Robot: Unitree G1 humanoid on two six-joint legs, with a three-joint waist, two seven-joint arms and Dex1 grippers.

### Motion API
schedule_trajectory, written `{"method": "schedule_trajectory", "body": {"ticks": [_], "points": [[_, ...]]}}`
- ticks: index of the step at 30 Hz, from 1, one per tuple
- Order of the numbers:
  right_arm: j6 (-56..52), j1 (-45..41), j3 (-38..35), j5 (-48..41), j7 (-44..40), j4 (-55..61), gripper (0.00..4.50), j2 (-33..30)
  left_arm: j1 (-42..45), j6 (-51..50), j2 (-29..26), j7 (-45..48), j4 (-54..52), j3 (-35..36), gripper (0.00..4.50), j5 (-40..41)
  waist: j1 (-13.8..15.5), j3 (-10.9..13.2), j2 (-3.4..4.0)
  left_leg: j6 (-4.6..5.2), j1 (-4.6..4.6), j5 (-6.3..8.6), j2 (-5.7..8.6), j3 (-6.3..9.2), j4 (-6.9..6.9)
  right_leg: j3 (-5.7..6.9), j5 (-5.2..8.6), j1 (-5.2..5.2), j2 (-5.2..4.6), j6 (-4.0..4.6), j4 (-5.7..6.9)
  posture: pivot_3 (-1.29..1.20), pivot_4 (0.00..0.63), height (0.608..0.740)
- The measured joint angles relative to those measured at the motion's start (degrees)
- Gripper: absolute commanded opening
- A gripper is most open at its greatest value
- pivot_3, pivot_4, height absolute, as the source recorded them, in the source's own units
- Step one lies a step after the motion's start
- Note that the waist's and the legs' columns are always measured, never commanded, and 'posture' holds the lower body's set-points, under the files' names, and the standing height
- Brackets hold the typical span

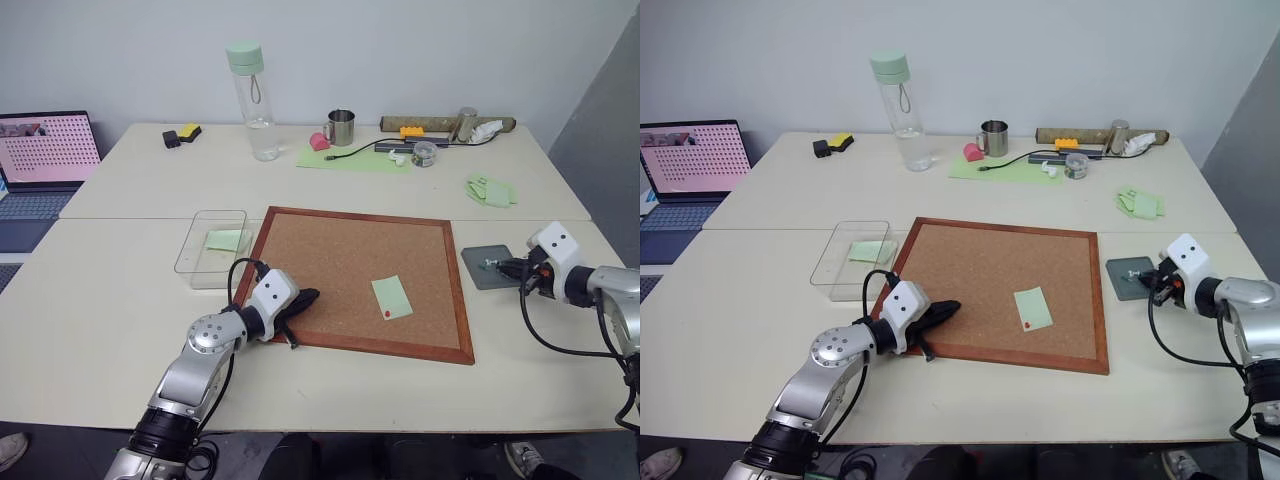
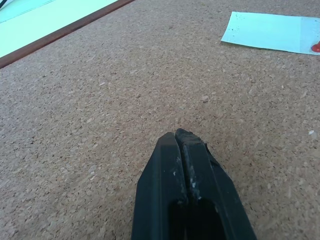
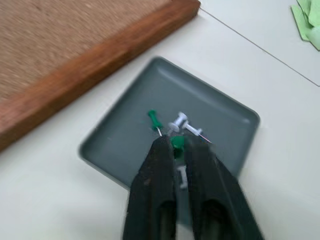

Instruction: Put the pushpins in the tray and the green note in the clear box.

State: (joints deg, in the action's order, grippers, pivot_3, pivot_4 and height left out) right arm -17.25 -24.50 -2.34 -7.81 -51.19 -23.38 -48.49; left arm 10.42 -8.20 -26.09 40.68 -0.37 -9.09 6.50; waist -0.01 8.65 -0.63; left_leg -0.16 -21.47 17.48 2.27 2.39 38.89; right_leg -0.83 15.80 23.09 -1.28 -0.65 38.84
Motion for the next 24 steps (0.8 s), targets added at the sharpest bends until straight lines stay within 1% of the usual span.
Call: {"method": "schedule_trajectory", "body": {"ticks": [1,4,8,10,12,14,18,21,24], "points": [[0.3,0.0,0.1,0.1,0.0,-0.5,1.29,0.2,0.0,0.0,0.0,0.0,0.0,0.0,0.00,0.0,0.0,0.0,0.00,0.00,0.00,0.00,0.00,0.00,0.00,0.00,0.00,0.00,0.00,0.00,0.00,0.00,0.150,0.740],[0.4,-0.6,0.2,0.1,-0.1,-1.2,2.11,0.6,-0.2,0.0,0.0,-0.1,-0.1,0.1,0.00,0.0,0.0,0.0,0.01,0.00,0.00,0.00,0.00,-0.01,0.00,-0.01,0.00,0.00,0.00,0.00,0.00,0.00,0.150,0.740],[0.5,-1.3,0.2,-0.1,-1.6,-0.8,2.91,0.4,-0.4,0.0,0.0,-0.1,-0.3,0.2,0.00,0.0,0.0,0.0,0.01,0.00,0.00,0.00,0.00,0.00,0.00,-0.01,0.00,0.00,0.00,0.00,0.00,0.00,0.150,0.740],[0.5,-1.0,0.2,-0.5,-3.4,1.2,3.29,-0.1,-0.4,0.0,0.0,-0.1,-0.3,0.2,0.00,0.0,0.0,0.0,0.02,0.00,0.00,0.00,0.00,0.00,0.00,-0.01,0.00,0.00,0.00,0.00,0.00,0.00,0.150,0.740],[0.9,0.2,0.1,-1.4,-5.6,4.8,3.75,-0.9,-0.5,0.0,0.0,-0.1,-0.2,0.3,0.00,0.0,0.0,0.0,0.02,0.00,0.00,0.00,-0.01,0.01,0.00,0.00,0.00,0.00,0.01,0.00,0.00,0.00,0.150,0.740],[1.0,3.0,0.0,-3.2,-8.7,11.5,3.75,-1.7,-0.5,0.0,0.0,0.0,-0.2,0.4,0.00,0.0,0.0,0.0,0.02,0.01,0.00,0.00,-0.02,0.03,-0.01,0.02,0.00,0.00,0.01,-0.01,0.00,0.00,0.150,0.740],[-1.1,7.8,1.3,-8.1,-12.6,26.4,3.75,-1.2,-0.3,0.1,-0.1,0.1,0.0,0.4,0.00,0.0,0.0,0.0,0.01,0.01,0.00,0.00,-0.02,0.06,0.00,0.03,0.01,-0.02,0.01,-0.01,0.00,0.00,0.150,0.740],[-2.8,10.1,4.4,-9.7,-12.0,35.7,3.75,2.5,-0.1,0.1,-0.1,0.2,0.1,0.4,0.00,0.0,0.0,0.0,-0.02,0.00,0.00,0.00,-0.02,0.11,0.00,0.06,0.01,-0.02,0.01,-0.02,-0.01,0.00,0.150,0.740],[-3.3,10.7,8.6,-9.3,-10.1,38.0,3.75,6.8,0.2,0.1,0.0,0.3,0.3,0.1,0.00,0.0,0.0,0.0,-0.03,0.00,0.00,0.00,-0.01,0.10,0.02,0.05,0.01,-0.02,0.01,-0.03,-0.02,0.00,0.150,0.740]]}}
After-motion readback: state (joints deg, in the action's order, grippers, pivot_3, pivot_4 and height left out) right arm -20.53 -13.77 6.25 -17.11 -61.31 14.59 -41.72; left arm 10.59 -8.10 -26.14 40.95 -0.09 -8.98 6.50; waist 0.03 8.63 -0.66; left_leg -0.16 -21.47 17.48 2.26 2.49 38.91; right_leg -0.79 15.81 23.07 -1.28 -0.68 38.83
